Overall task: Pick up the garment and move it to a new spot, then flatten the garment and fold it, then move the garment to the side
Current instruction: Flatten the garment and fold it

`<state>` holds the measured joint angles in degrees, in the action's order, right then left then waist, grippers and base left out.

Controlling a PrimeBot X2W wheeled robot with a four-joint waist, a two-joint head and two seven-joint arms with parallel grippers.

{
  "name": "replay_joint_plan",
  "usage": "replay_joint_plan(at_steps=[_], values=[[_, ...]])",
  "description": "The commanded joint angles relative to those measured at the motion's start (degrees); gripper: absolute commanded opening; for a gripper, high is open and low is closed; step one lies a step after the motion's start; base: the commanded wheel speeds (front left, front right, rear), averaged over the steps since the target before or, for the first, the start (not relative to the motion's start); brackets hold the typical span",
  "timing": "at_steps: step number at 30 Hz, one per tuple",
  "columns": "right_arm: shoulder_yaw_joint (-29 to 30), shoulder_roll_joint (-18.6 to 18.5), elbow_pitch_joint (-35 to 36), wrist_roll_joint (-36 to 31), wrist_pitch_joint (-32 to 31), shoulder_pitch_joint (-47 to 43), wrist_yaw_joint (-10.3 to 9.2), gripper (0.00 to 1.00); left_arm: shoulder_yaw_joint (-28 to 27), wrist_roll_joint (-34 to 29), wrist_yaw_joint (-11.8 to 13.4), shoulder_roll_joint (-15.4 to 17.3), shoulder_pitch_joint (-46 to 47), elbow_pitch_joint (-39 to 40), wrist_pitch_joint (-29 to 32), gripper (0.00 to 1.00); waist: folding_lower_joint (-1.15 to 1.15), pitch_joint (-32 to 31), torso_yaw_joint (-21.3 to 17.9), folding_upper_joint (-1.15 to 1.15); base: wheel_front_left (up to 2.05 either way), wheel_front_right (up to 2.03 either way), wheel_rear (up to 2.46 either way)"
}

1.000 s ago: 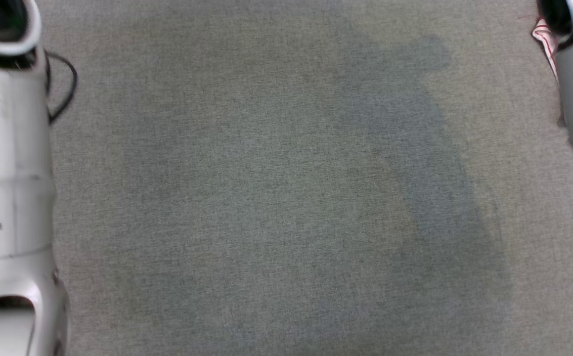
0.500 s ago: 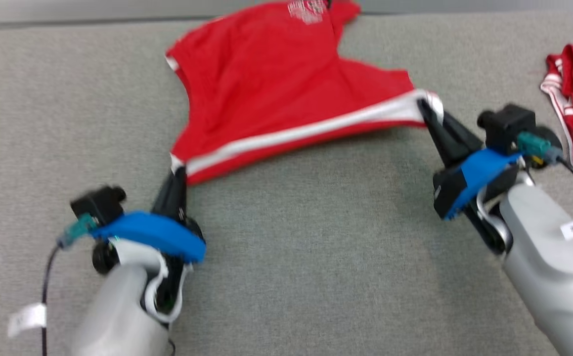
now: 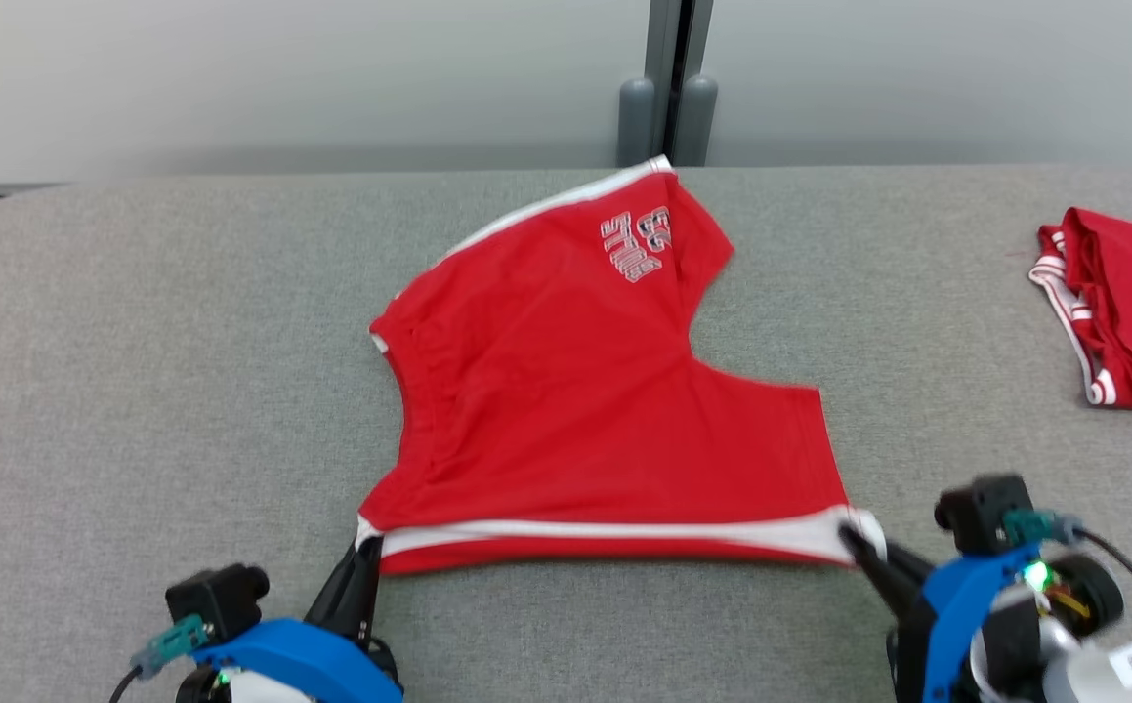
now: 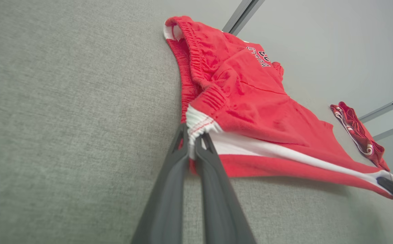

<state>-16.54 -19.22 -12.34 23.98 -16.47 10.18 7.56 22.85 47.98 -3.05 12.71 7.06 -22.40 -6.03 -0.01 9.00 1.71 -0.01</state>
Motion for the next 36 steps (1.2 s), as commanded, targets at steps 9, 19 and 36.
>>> replay_joint_plan(at_steps=[9,19,36], values=[[13.3,6.4,26.1,-1.9,-25.6,-23.0,-0.13,0.00,-0.1,0.7,7.2,6.4,-11.5,13.8,7.9,0.00,0.01,-2.9,-2.1,0.01,0.00,0.00,0.00],[14.2,7.3,37.0,-8.7,-14.1,-17.3,-0.11,0.00,-2.0,-0.1,7.7,7.1,-9.9,26.2,5.6,0.00,0.01,-3.4,-2.0,0.01,0.00,0.00,0.00],[11.4,-7.4,35.6,-11.6,-2.9,15.6,-0.08,0.00,-4.5,-0.9,6.6,8.1,26.8,31.8,17.1,0.00,0.01,-2.3,-3.7,0.01,0.00,0.00,0.00]])
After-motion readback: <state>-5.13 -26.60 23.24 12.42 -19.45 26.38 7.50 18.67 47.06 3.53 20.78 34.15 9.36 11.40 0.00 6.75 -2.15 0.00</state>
